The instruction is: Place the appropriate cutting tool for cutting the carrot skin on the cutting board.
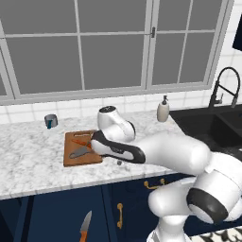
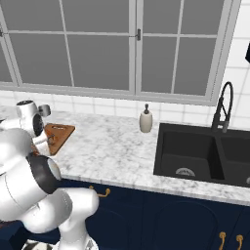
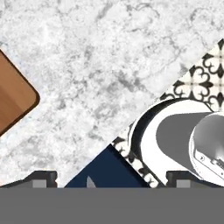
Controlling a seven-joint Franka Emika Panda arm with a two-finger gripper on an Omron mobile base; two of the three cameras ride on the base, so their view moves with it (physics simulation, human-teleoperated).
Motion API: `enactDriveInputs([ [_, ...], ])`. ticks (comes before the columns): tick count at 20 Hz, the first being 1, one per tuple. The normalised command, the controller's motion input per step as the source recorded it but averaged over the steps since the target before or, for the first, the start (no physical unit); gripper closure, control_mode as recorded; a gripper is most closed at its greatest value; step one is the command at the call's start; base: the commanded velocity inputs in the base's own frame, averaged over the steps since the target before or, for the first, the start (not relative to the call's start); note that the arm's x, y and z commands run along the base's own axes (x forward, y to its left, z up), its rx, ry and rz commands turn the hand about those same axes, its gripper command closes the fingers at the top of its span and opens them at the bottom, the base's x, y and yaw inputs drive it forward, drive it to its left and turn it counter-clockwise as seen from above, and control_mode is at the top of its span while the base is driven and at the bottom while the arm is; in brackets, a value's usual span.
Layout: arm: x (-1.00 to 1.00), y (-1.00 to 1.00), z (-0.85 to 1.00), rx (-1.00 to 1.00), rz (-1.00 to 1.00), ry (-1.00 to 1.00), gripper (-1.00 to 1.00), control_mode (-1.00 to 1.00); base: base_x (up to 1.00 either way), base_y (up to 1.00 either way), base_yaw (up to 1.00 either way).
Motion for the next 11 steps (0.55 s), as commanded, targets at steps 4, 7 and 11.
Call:
enactDriveInputs([
  [4, -1.00, -0.62, 0.57, 0.00, 0.34, 0.00, -1.00, -1.00, 0.00, 0.00, 0.00],
  [7, -1.00, -0.47, 0.55, -0.03, 0.41, 0.00, -1.00, -1.00, 0.00, 0.00, 0.00],
  [11, -1.00, -0.44, 0.61, -0.02, 0.39, -0.02, -1.00, -1.00, 0.00, 0.00, 0.00],
])
